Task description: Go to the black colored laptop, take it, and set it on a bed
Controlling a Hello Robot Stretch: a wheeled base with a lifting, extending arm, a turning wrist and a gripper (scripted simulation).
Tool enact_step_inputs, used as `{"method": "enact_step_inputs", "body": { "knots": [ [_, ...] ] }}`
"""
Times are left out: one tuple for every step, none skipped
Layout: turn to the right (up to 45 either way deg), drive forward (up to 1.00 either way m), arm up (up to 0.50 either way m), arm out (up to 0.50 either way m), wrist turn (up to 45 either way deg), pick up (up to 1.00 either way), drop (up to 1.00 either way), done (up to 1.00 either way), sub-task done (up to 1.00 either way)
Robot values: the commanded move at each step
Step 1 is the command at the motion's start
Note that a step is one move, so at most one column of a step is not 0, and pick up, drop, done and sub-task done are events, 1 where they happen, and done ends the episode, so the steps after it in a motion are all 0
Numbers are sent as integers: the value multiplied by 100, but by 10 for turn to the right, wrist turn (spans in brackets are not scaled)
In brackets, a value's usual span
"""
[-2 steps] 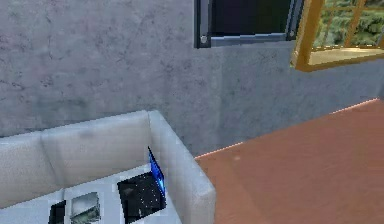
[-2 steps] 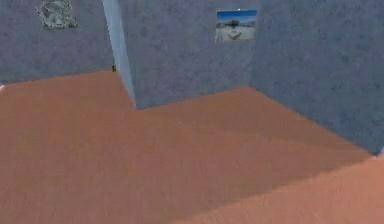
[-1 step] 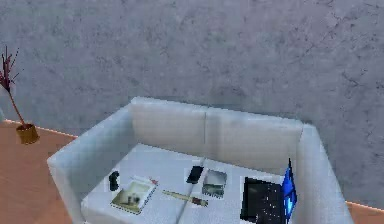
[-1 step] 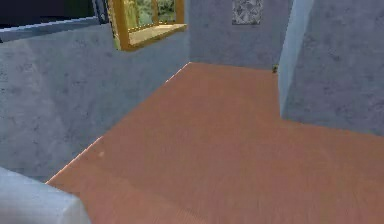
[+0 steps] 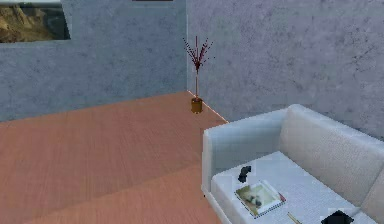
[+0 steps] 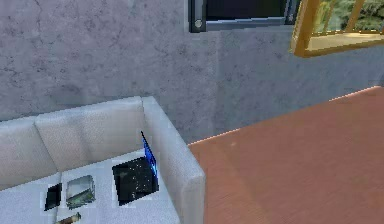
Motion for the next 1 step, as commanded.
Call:
{"method": "enact_step_inputs", "body": {
  "knots": [
    [-150,0,0,0,0,0,0,0,0]
  ]
}}
